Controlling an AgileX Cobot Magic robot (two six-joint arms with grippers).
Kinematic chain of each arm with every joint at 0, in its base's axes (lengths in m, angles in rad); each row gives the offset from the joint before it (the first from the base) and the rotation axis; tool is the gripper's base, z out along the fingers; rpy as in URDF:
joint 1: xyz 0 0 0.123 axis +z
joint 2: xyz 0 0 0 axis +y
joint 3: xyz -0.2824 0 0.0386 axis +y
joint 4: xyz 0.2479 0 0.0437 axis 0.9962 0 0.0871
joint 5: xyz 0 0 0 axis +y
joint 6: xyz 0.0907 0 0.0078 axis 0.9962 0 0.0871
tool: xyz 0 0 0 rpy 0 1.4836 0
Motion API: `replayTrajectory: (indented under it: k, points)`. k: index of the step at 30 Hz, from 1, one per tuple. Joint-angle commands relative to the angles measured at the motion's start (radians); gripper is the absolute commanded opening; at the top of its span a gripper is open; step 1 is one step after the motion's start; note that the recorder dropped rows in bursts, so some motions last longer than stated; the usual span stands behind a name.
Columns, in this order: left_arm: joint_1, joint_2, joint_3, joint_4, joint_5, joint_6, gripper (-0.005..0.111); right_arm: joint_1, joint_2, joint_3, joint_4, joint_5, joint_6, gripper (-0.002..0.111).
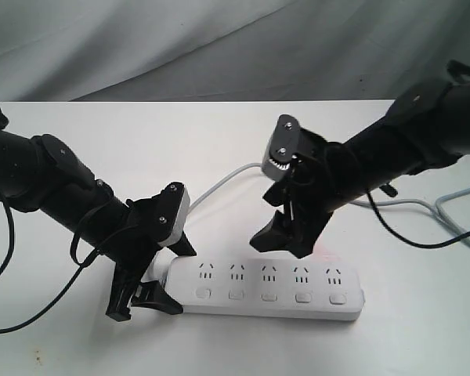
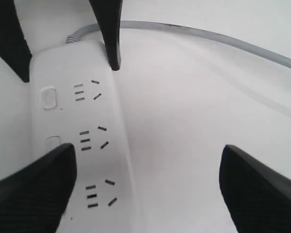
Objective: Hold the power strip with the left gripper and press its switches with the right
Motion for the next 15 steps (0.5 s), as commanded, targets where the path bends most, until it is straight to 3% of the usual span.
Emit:
replayTrajectory:
  k: [1,10,15]
  points:
    - [-0.005,0.0,-0.005,0.008,-0.017,0.008,0.0,-0.061,-0.012,0.018,0.05,0.098,-0.07,0.074]
    - [-0.005,0.0,-0.005,0.008,-0.017,0.008,0.0,-0.061,0.024,0.146,0.29,0.033,-0.355,0.074]
    - [-0.005,0.0,-0.005,0.008,-0.017,0.008,0.0,-0.061,0.081,0.156,0.322,0.035,-0.398,0.074]
